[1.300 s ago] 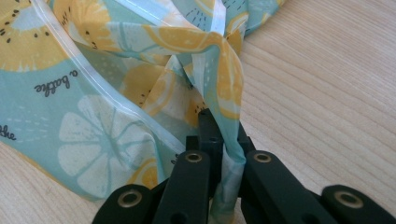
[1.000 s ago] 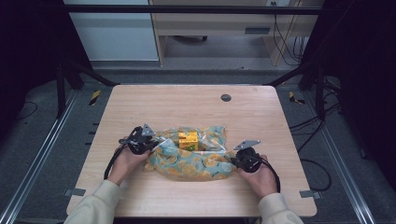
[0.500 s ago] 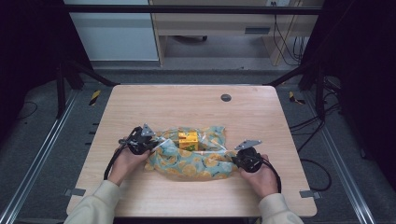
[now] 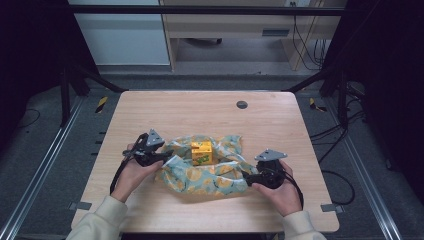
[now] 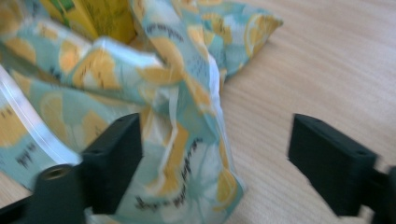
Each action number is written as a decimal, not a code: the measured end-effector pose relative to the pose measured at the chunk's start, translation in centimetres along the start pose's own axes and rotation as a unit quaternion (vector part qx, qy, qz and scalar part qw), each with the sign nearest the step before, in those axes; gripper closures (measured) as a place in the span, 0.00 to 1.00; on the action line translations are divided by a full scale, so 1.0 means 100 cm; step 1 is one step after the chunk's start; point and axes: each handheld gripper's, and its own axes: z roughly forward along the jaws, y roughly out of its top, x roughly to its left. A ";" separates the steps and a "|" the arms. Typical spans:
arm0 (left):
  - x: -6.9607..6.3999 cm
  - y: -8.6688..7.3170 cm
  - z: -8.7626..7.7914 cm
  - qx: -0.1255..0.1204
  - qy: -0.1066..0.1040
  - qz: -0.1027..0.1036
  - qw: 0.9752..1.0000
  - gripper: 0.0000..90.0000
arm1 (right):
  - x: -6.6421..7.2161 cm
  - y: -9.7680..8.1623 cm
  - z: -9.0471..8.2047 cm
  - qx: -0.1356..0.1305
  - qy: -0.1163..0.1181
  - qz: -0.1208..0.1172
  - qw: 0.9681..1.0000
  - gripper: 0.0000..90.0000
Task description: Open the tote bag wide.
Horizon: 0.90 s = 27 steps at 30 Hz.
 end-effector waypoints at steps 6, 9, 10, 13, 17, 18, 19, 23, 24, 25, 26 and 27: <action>-0.006 0.014 -0.015 -0.025 0.003 0.004 1.000 0.41 | 0.011 0.012 -0.003 -0.017 0.022 0.005 1.000 0.10; -0.006 0.016 -0.022 -0.028 -0.002 0.000 1.000 0.34 | 0.011 0.013 -0.008 -0.029 0.026 0.002 0.999 0.09; -0.005 0.015 -0.025 -0.025 0.000 0.001 1.000 0.30 | 0.010 0.012 -0.011 -0.036 0.025 0.004 0.999 0.09; -0.001 0.011 -0.033 -0.021 0.004 -0.007 1.000 0.23 | 0.005 0.010 -0.017 -0.050 0.018 0.010 0.999 0.07; 0.007 0.003 -0.042 -0.020 0.008 -0.025 0.999 0.16 | -0.003 0.007 -0.022 -0.059 0.008 0.018 0.998 0.06; 0.009 0.000 -0.044 -0.020 0.009 -0.029 0.999 0.14 | -0.005 0.006 -0.023 -0.059 0.004 0.020 0.998 0.06; 0.010 -0.002 -0.046 -0.021 0.010 -0.030 0.999 0.13 | -0.006 0.005 -0.024 -0.060 0.001 0.018 0.998 0.06; 0.020 -0.012 -0.053 -0.020 0.013 -0.036 0.999 0.10 | -0.012 0.001 -0.027 -0.059 -0.011 0.028 0.998 0.05; 0.023 -0.014 -0.054 -0.021 0.014 -0.039 0.999 0.09 | -0.015 -0.001 -0.028 -0.061 -0.014 0.033 0.998 0.05; 0.026 -0.017 -0.055 -0.021 0.016 -0.041 0.999 0.09 | -0.017 -0.002 -0.028 -0.060 -0.015 0.038 0.997 0.05; 0.029 -0.019 -0.056 -0.021 0.017 -0.044 0.999 0.09 | -0.019 -0.004 -0.029 -0.061 -0.018 0.039 0.997 0.05; 0.031 -0.022 -0.056 -0.023 0.016 -0.047 0.998 0.08 | -0.021 -0.006 -0.029 -0.060 -0.020 0.041 0.997 0.05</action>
